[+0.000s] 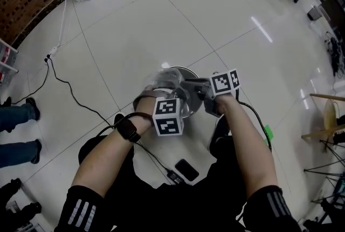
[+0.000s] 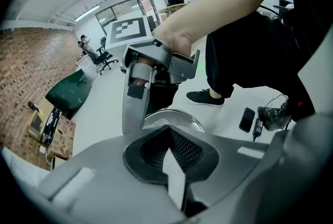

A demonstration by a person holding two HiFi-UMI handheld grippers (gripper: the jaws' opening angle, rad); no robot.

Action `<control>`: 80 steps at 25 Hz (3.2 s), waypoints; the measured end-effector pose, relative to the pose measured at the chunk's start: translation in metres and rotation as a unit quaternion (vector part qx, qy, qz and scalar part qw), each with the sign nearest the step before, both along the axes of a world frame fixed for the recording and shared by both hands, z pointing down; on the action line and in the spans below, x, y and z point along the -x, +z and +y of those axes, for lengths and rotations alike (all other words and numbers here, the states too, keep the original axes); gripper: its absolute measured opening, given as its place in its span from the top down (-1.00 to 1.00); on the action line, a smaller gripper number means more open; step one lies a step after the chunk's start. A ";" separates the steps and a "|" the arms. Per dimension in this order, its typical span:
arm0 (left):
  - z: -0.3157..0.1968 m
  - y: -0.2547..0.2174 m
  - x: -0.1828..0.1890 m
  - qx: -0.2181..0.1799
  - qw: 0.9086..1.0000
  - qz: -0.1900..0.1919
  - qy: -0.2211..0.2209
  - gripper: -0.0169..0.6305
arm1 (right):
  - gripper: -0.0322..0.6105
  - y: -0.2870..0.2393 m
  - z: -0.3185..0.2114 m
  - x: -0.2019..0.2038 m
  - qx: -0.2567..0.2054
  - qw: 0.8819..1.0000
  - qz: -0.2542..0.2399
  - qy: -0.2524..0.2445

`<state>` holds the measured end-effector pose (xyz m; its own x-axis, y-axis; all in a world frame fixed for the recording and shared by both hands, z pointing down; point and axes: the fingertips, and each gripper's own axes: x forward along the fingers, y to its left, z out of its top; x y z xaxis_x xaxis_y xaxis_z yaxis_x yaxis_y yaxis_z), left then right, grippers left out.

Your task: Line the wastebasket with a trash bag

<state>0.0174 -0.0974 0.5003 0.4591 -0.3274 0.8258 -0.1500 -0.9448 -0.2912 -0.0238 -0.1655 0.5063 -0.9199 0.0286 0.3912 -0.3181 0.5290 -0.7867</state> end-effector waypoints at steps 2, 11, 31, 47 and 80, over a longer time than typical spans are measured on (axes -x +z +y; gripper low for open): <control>0.000 0.000 -0.004 -0.004 1.000 0.001 0.003 0.97 | 0.59 0.003 0.000 -0.001 -0.011 1.000 0.014 -0.013; -0.005 -0.048 0.002 0.039 0.993 0.113 -0.021 0.62 | 0.88 -0.010 -0.025 -0.033 -0.099 0.991 0.085 -0.006; 0.010 0.046 0.078 0.104 0.991 -0.049 -0.067 0.81 | 0.88 0.016 -0.024 -0.105 -0.109 0.978 0.175 -0.039; 0.066 0.087 0.018 0.176 0.982 -0.061 0.041 0.97 | 0.88 0.092 0.005 -0.156 -0.044 0.951 0.284 -0.110; -0.067 0.007 0.134 0.104 0.967 0.062 -0.224 0.63 | 0.57 0.091 -0.028 -0.158 -0.070 0.950 0.286 -0.104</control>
